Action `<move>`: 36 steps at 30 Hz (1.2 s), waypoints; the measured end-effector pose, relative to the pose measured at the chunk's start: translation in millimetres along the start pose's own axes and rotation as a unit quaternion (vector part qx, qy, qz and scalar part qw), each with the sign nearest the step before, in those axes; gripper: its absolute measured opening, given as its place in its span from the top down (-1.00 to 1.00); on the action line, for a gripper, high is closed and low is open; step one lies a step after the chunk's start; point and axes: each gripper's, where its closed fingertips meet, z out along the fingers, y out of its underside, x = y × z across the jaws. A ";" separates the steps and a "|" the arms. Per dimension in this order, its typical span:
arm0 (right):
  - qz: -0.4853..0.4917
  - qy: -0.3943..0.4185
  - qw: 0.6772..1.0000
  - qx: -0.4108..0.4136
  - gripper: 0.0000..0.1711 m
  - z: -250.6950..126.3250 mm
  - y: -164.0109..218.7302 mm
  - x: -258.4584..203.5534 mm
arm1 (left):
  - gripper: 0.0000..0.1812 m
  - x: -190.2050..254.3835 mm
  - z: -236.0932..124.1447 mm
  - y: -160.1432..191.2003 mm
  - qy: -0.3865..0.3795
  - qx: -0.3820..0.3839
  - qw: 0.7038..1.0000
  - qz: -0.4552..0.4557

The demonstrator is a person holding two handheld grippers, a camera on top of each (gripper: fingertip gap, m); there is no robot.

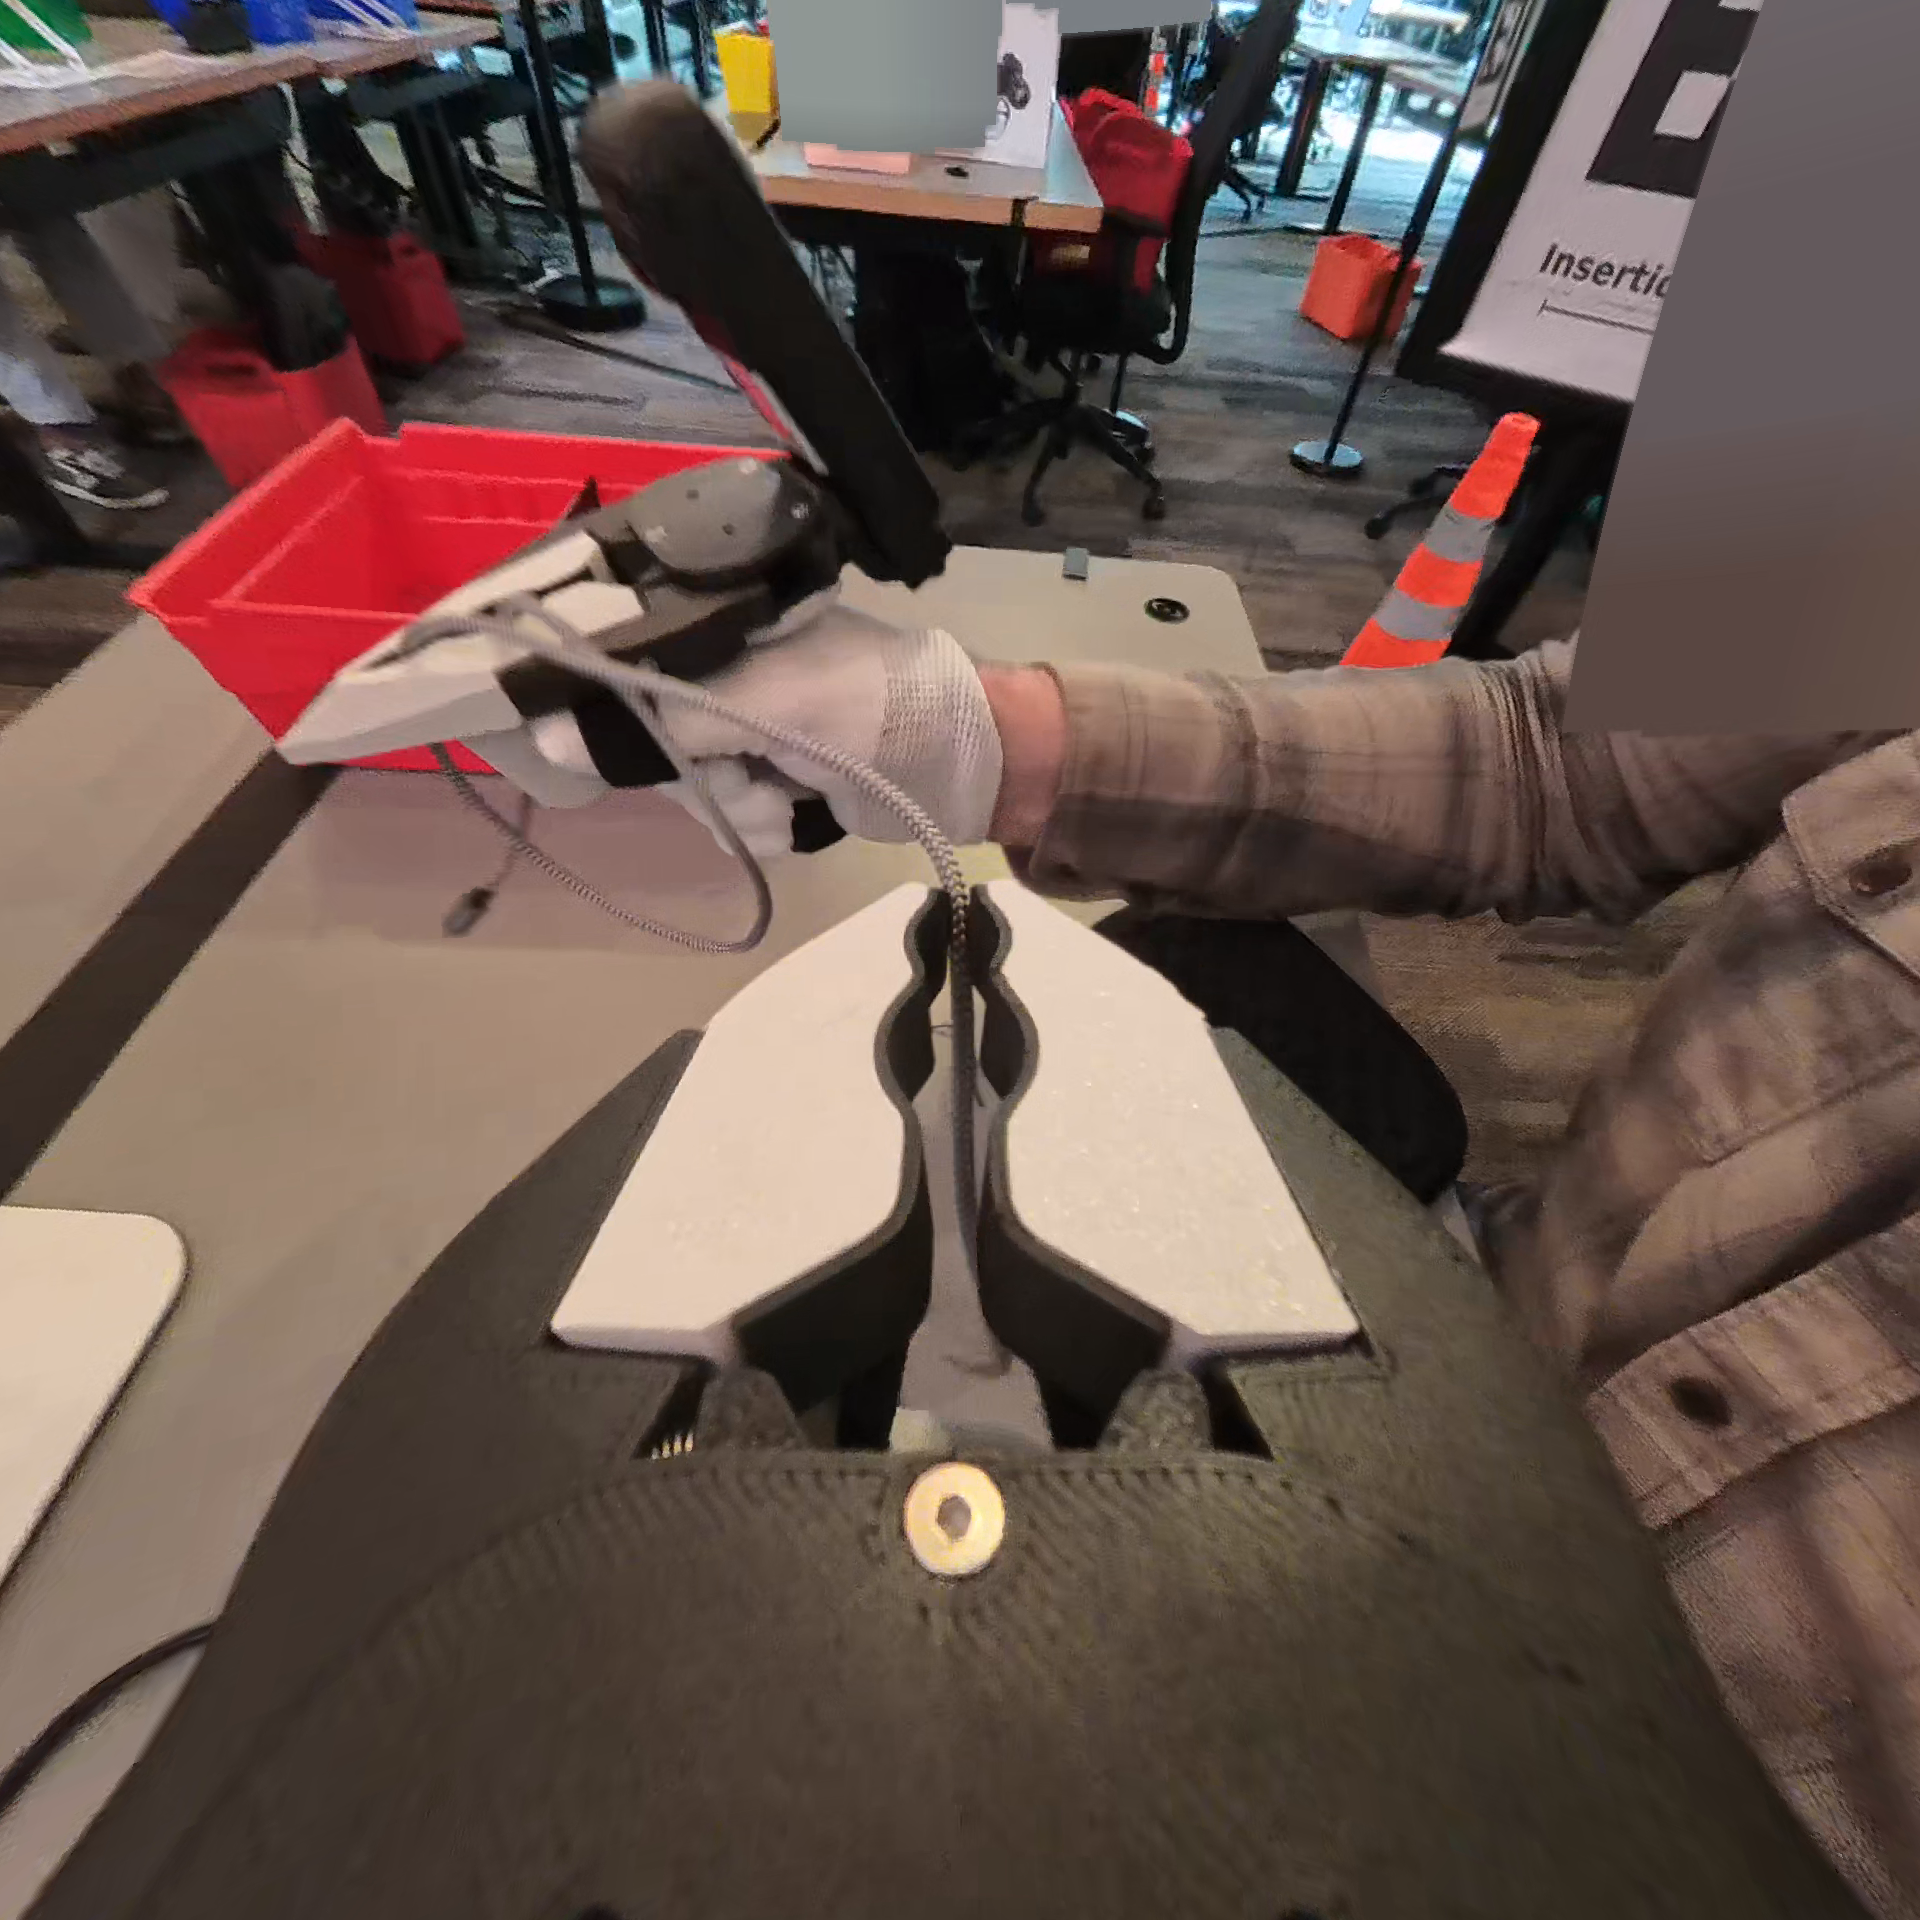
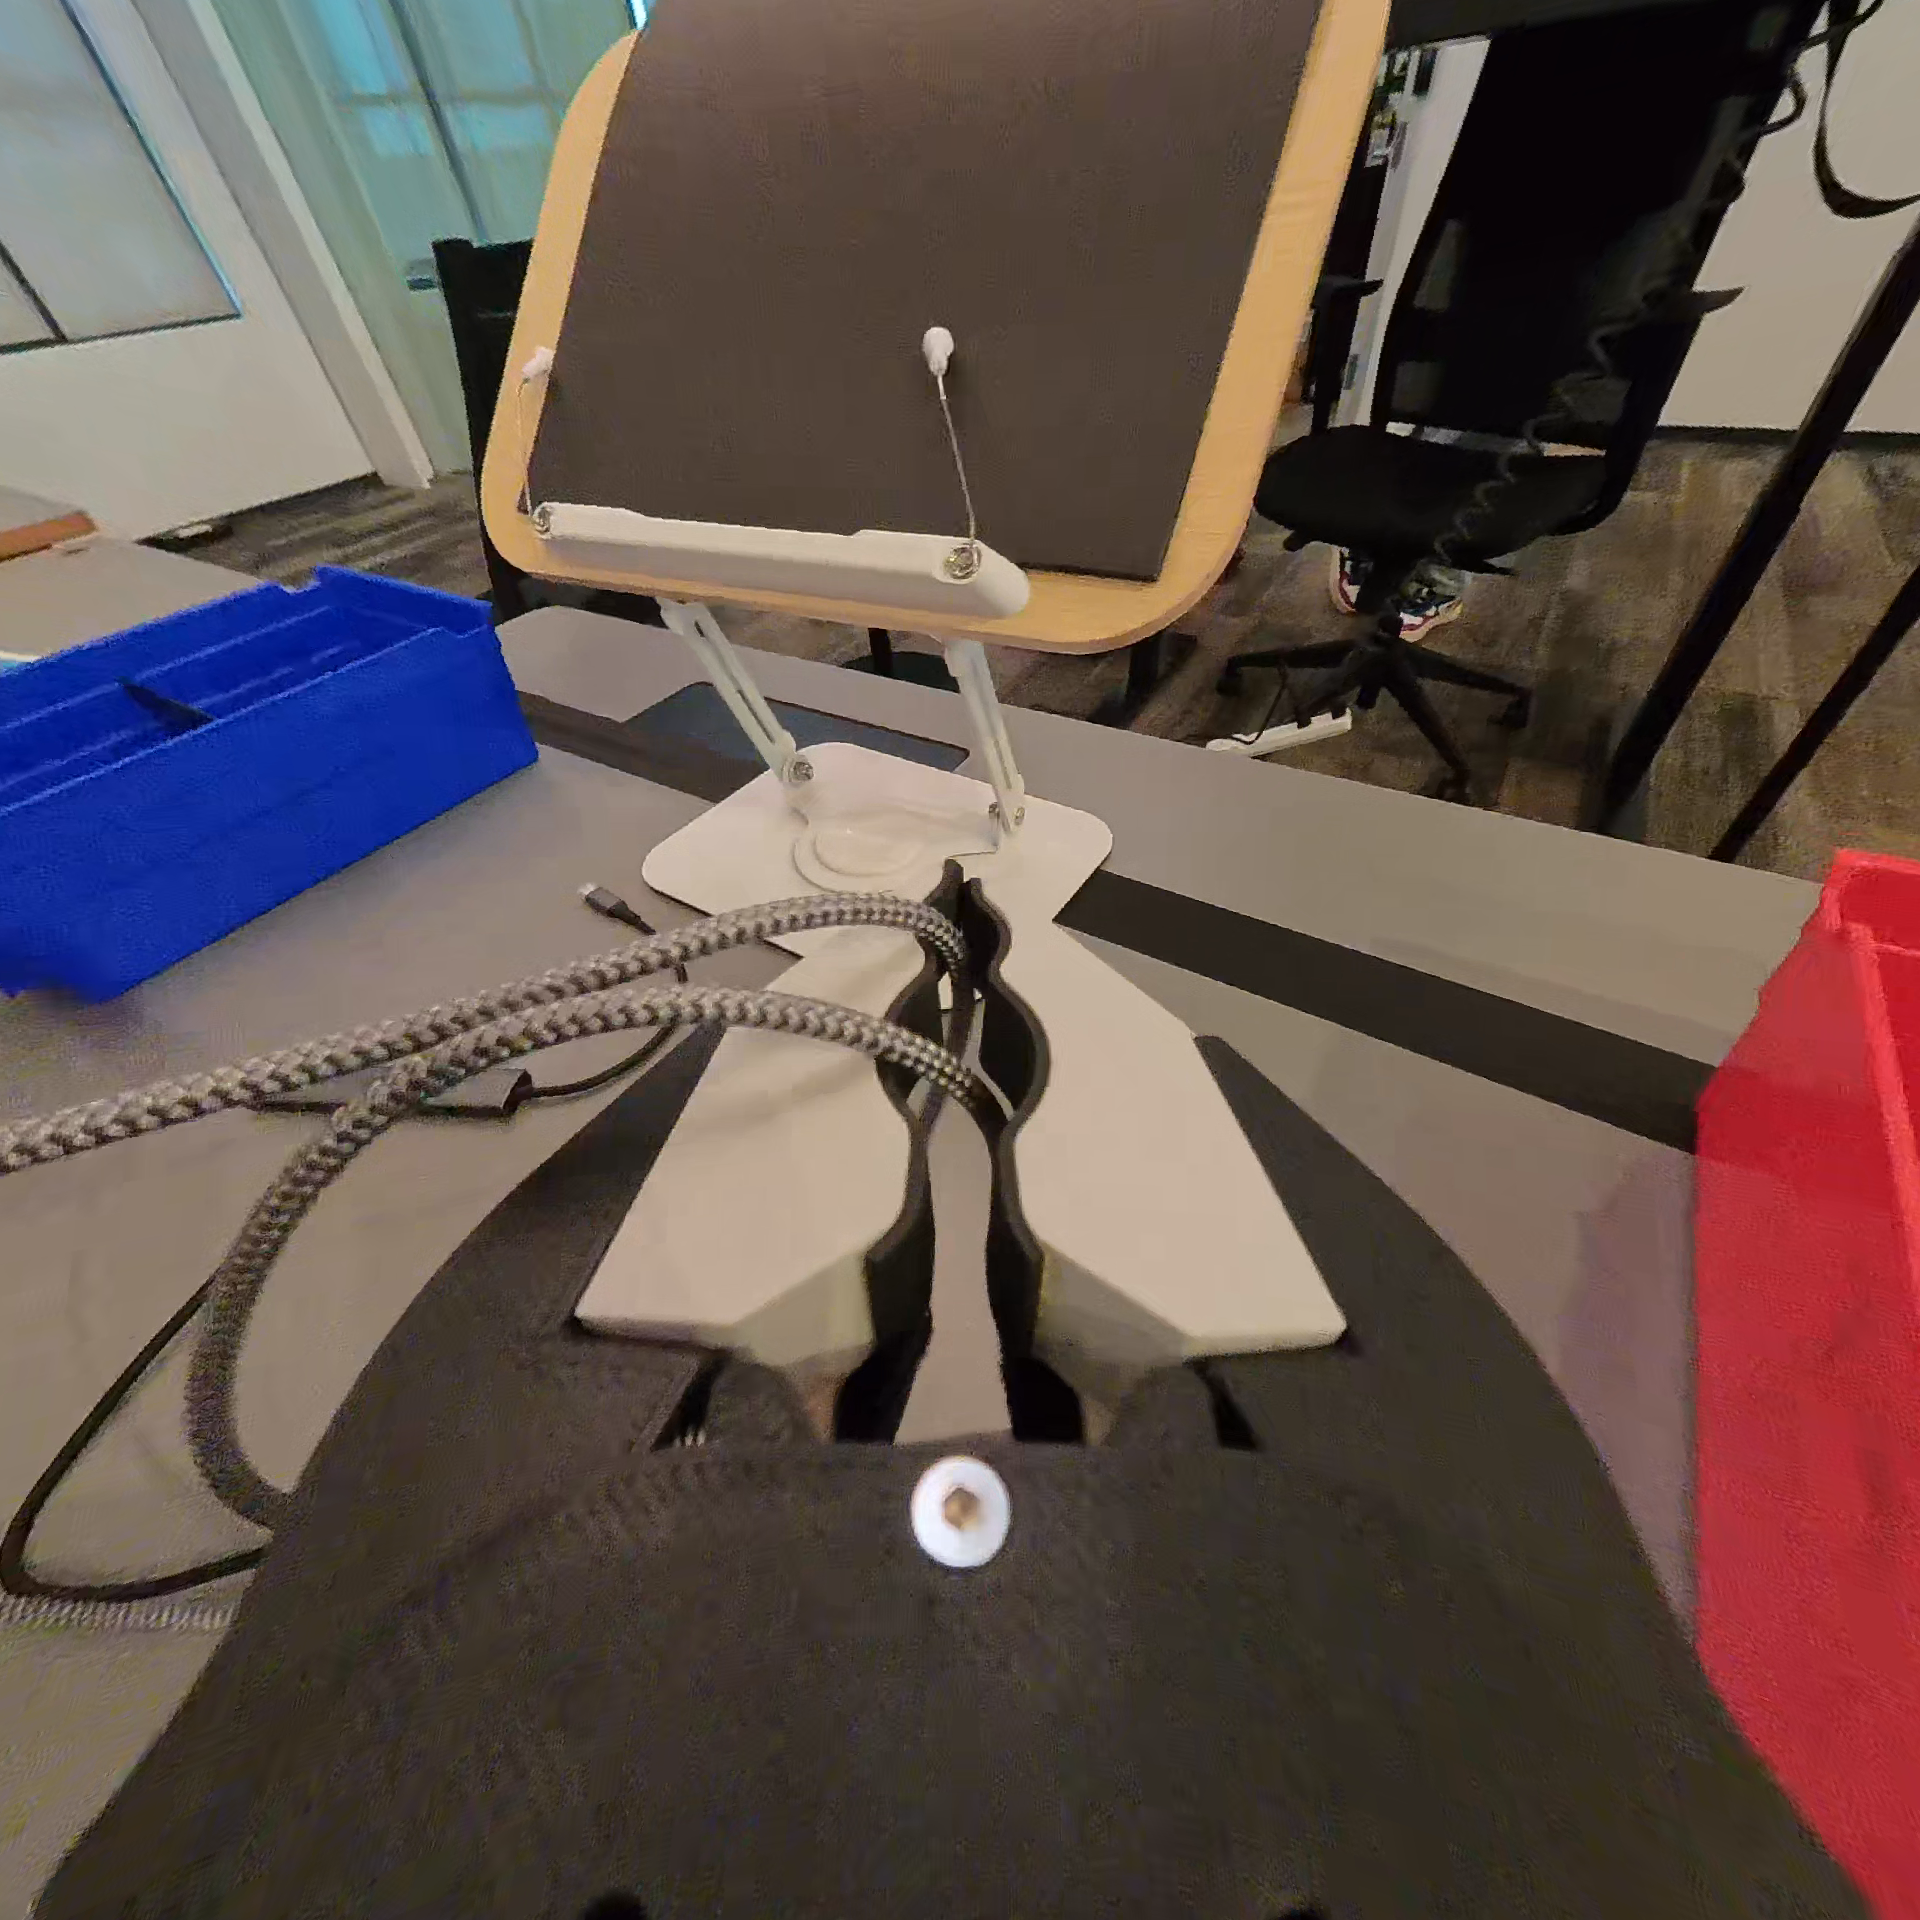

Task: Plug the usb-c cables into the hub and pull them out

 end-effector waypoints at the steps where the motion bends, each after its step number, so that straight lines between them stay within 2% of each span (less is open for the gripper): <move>1: -0.010 0.001 1.000 -0.002 1.00 -0.7 -1.4 -1.8 | 0.96 -2.1 1.6 2.0 -0.001 0.008 1.000 -0.006; 7: -0.077 0.016 0.997 -0.004 1.00 -12.7 -12.2 -11.2 | 0.91 -38.8 -4.9 20.2 -0.096 -0.001 0.995 -0.006; 11: -0.103 0.007 0.995 -0.011 1.00 -11.3 -13.5 -29.5 | 0.83 -39.5 2.9 22.2 -0.083 0.026 0.996 -0.026; 13: -0.115 0.010 0.993 -0.017 1.00 -7.7 -12.2 -36.1 | 0.70 -33.9 11.3 16.8 -0.063 0.044 0.997 -0.029; 18: -0.101 0.018 0.994 -0.025 1.00 -2.5 -10.2 -38.9 | 0.42 -29.3 27.9 9.4 -0.089 0.035 0.995 0.021; 23: -0.057 0.020 0.998 -0.016 1.00 -2.7 -14.4 -37.1 | 0.34 -18.4 43.4 11.4 -0.083 0.057 0.995 0.005; 25: -0.054 0.022 0.998 -0.015 1.00 -1.7 -14.2 -38.7 | 0.33 -25.2 50.9 14.3 -0.113 0.063 0.992 0.007; 29: -0.043 0.026 0.999 -0.017 1.00 -2.1 -11.4 -42.6 | 0.36 -22.1 66.6 9.7 -0.084 0.083 0.993 -0.025; 33: 0.003 0.002 1.000 -0.008 1.00 -1.0 -11.8 -47.3 | 0.58 -26.2 74.9 6.1 -0.081 0.097 0.992 -0.019; 35: 0.032 -0.017 0.999 -0.004 1.00 -3.4 -11.4 -46.7 | 0.94 -25.7 72.2 6.1 -0.059 0.102 0.992 -0.034; 36: 0.044 -0.028 0.999 -0.006 1.00 -4.0 -9.5 -46.3 | 0.96 -24.4 70.8 6.6 -0.050 0.099 0.993 -0.035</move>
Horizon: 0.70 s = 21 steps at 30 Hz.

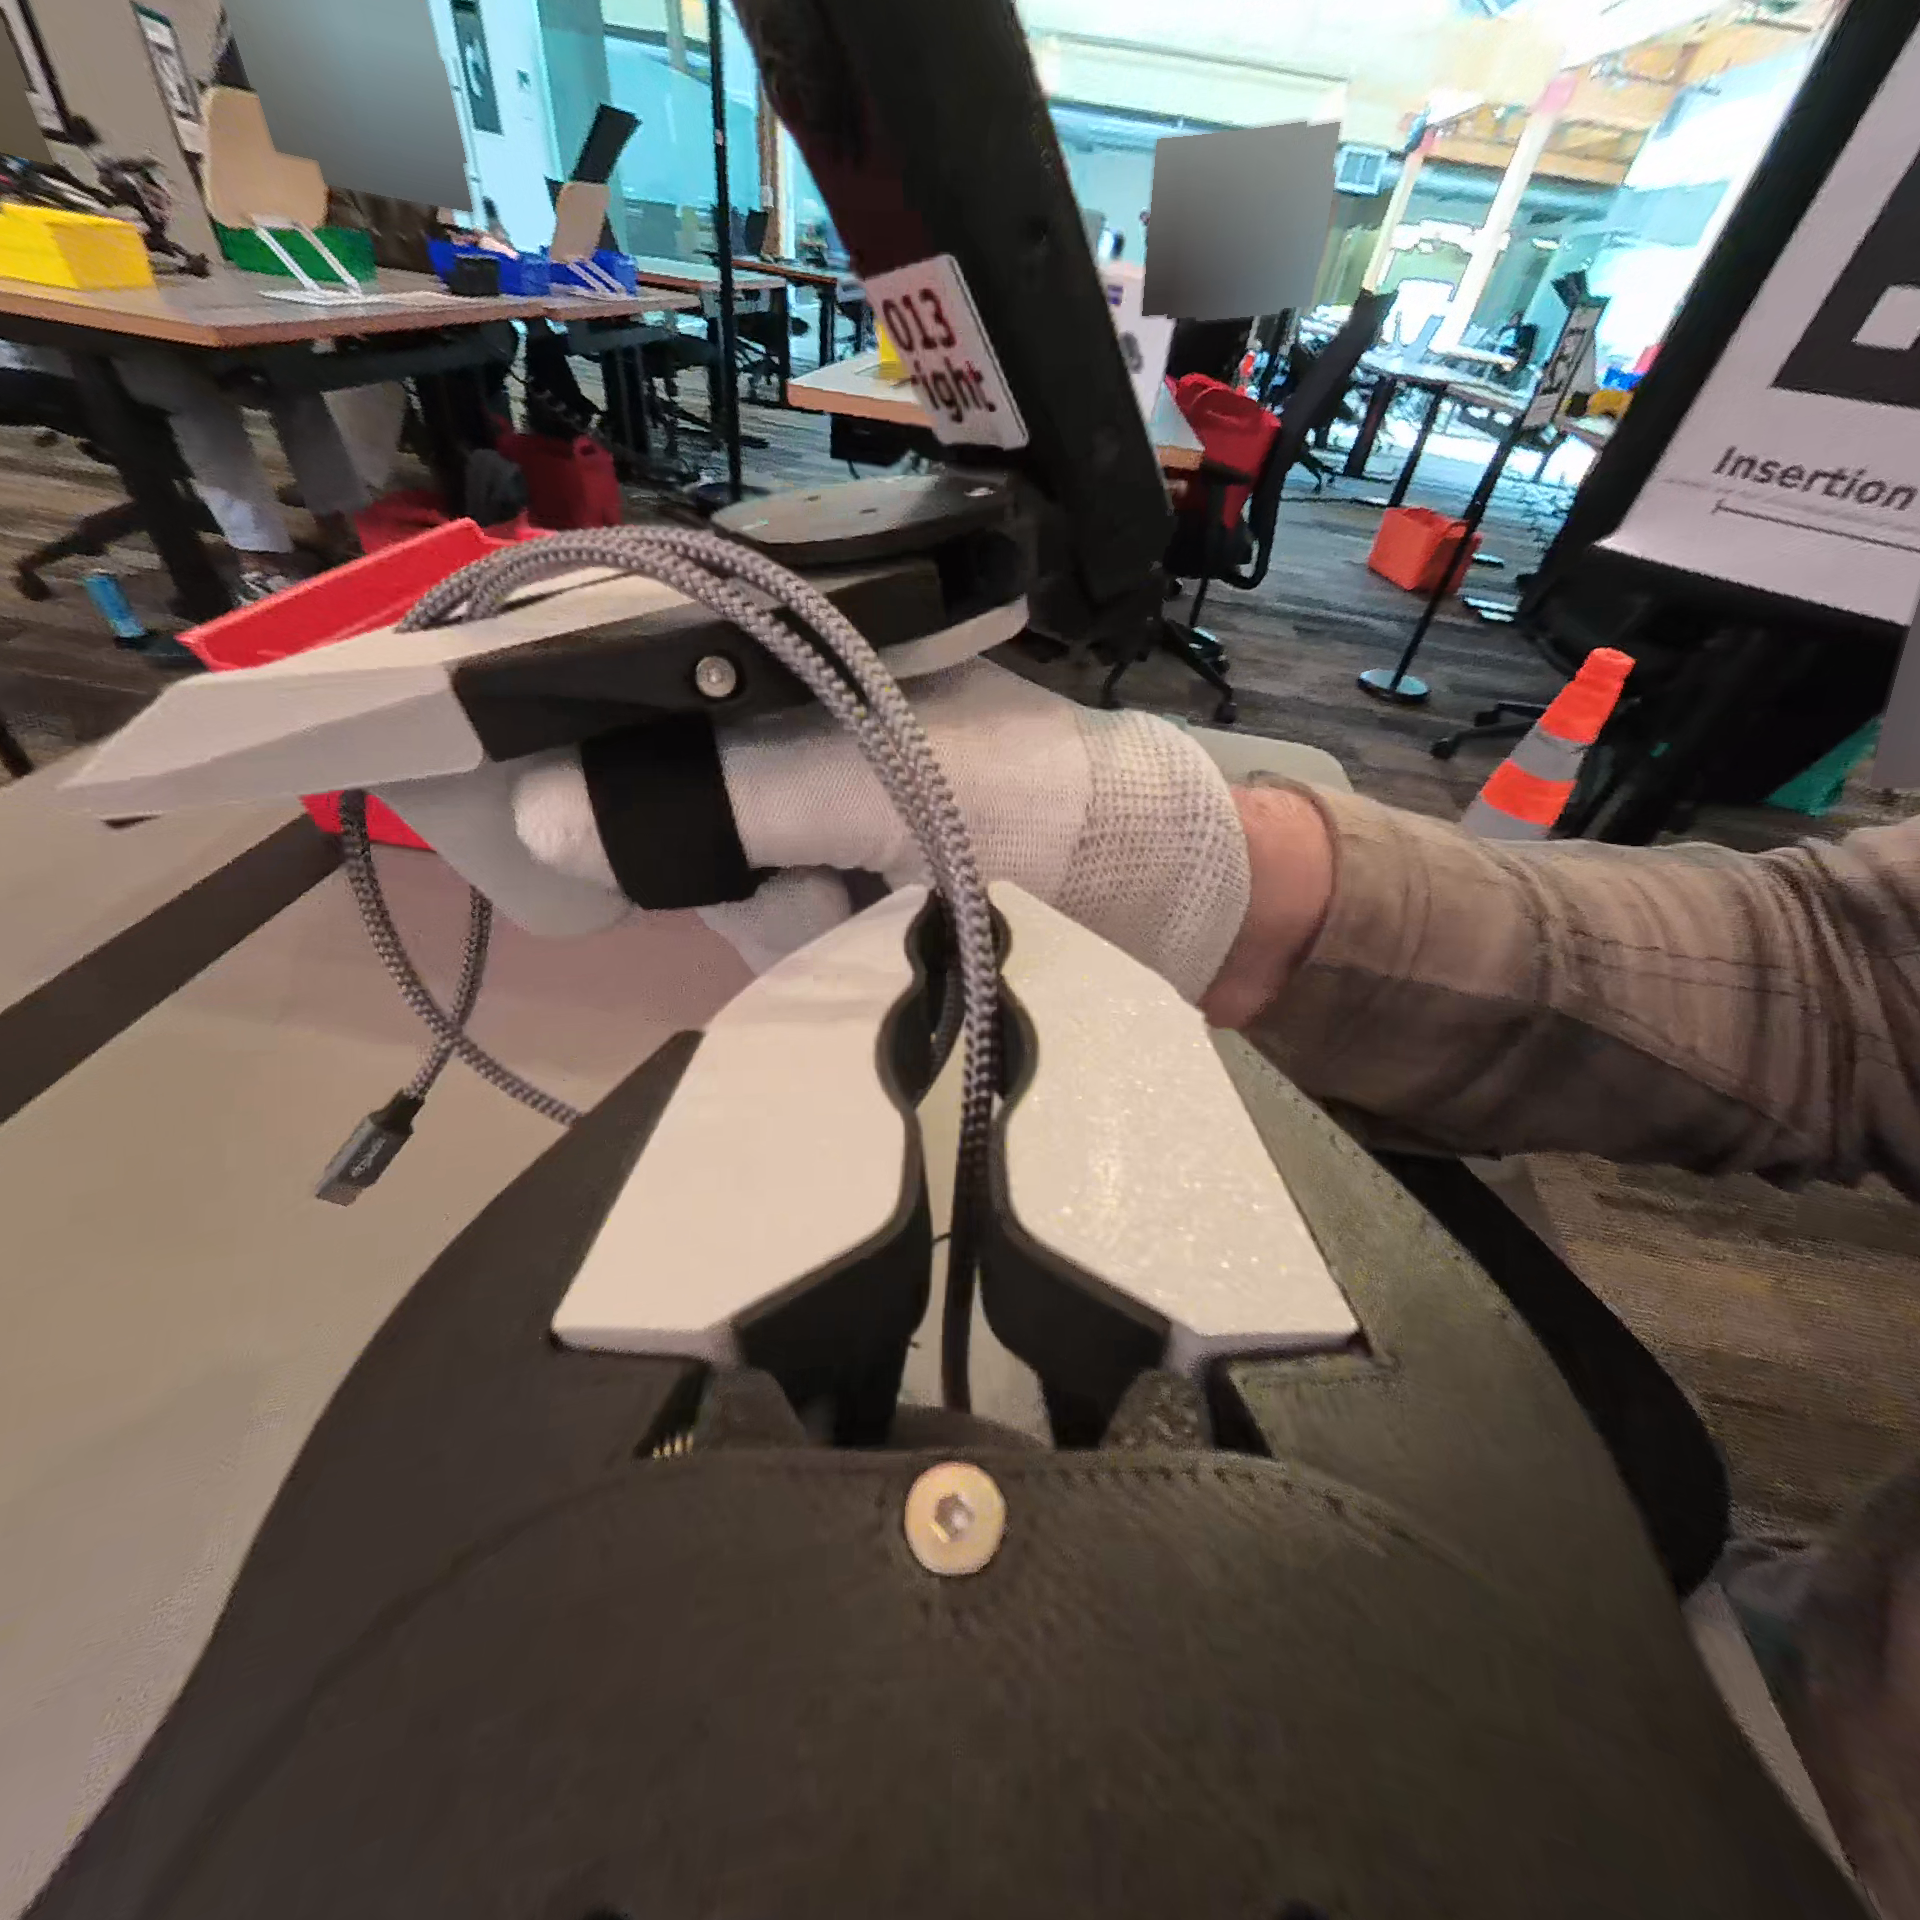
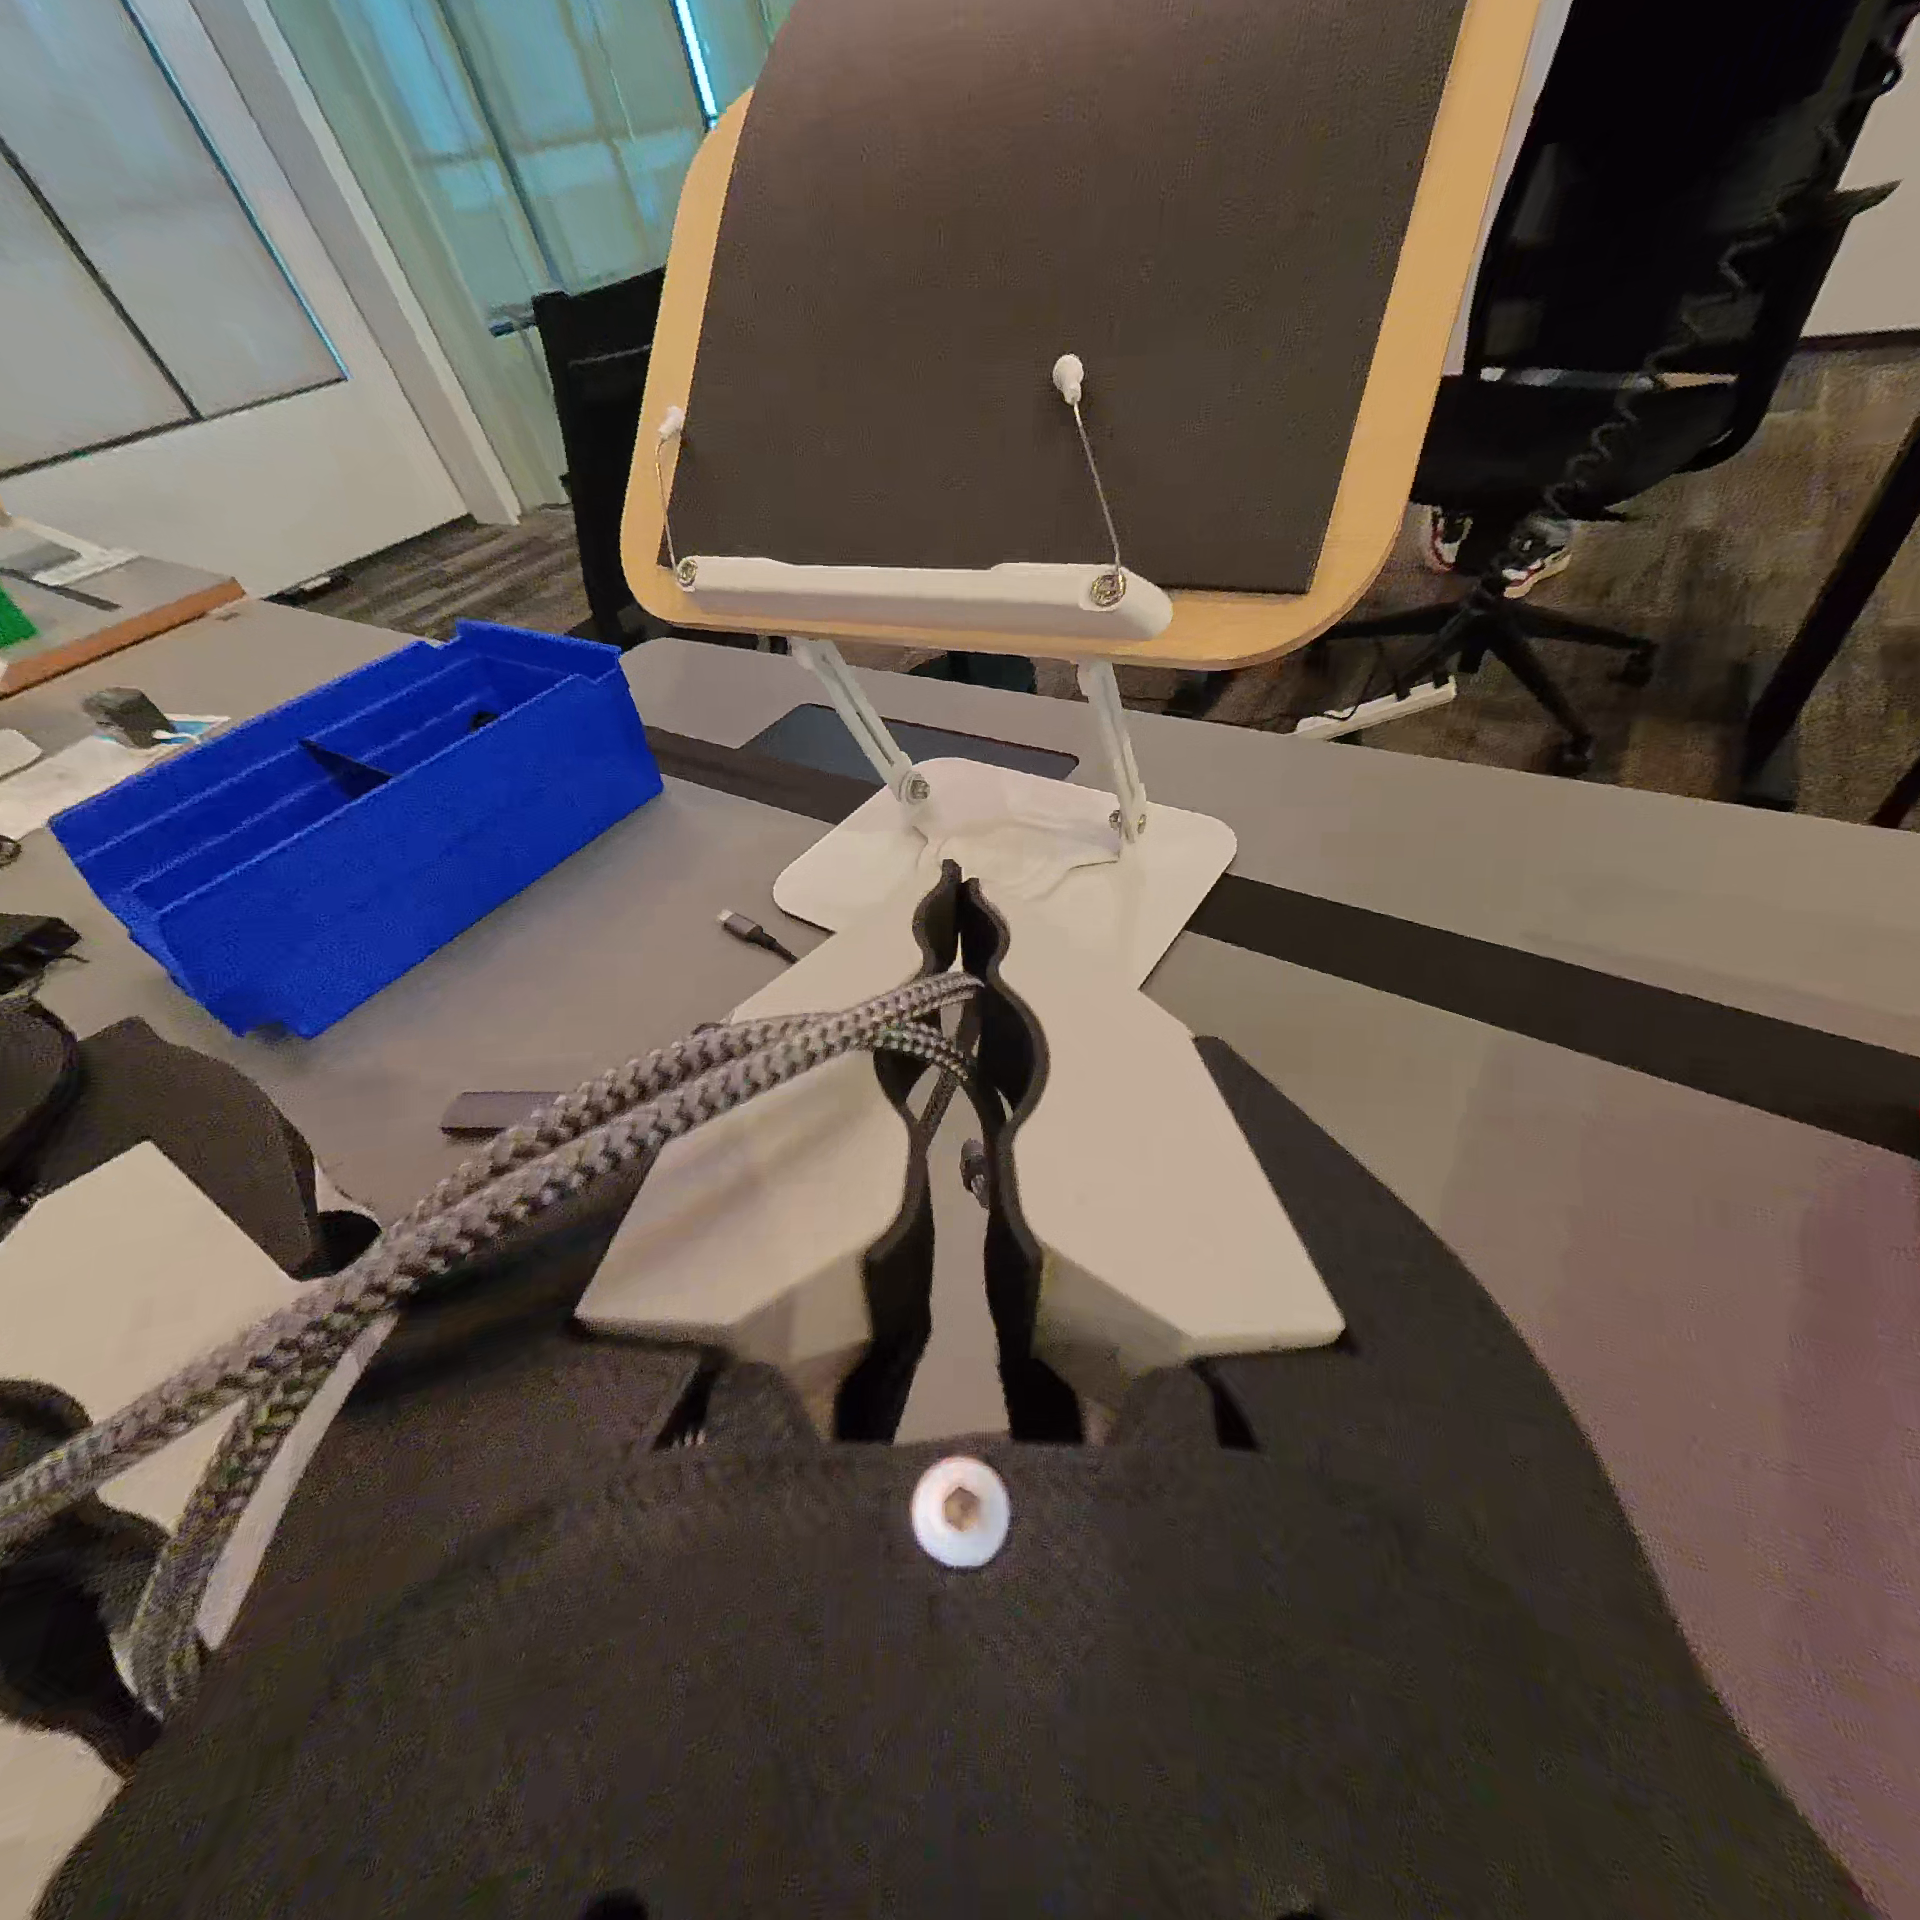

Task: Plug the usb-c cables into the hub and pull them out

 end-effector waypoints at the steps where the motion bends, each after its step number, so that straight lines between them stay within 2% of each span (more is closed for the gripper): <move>1: 0.007 -0.011 1.000 -0.008 1.00 0.3 4.1 0.1 | 0.96 1.3 -1.8 0.2 0.009 -0.007 1.000 -0.004; 6: -0.021 -0.047 0.998 -0.047 1.00 -2.1 29.1 -1.9 | 0.96 -1.6 -20.4 4.2 0.058 -0.086 0.993 -0.051; 9: -0.063 -0.061 0.993 -0.082 0.39 -6.3 45.3 -5.9 | 0.96 -15.0 -35.2 -1.9 0.070 -0.110 0.987 -0.092; 12: -0.134 -0.074 0.987 -0.056 0.28 -21.4 37.8 -14.4 | 0.96 -34.2 -48.1 -4.0 0.058 -0.149 0.981 -0.108; 14: -0.208 -0.049 0.976 -0.049 0.20 -34.2 30.4 -11.7 | 0.97 -41.9 -55.7 -8.7 0.062 -0.163 0.978 -0.116; 16: -0.337 -0.005 0.942 -0.004 0.25 -47.4 6.7 -16.4 | 0.96 -43.7 -60.7 -8.8 0.074 -0.190 0.971 -0.126; 17: -0.413 0.021 0.910 0.010 0.26 -51.1 -4.1 -22.4 | 0.96 -45.9 -60.9 -8.6 0.069 -0.200 0.970 -0.123; 19: -0.556 0.061 0.827 0.054 0.41 -52.5 -24.1 -45.6 | 0.96 -42.2 -58.5 -9.7 0.078 -0.214 0.965 -0.132; 21: -0.646 0.072 0.758 0.049 0.46 -39.6 -22.7 -61.2 | 0.96 -33.3 -53.7 -13.1 0.090 -0.220 0.963 -0.126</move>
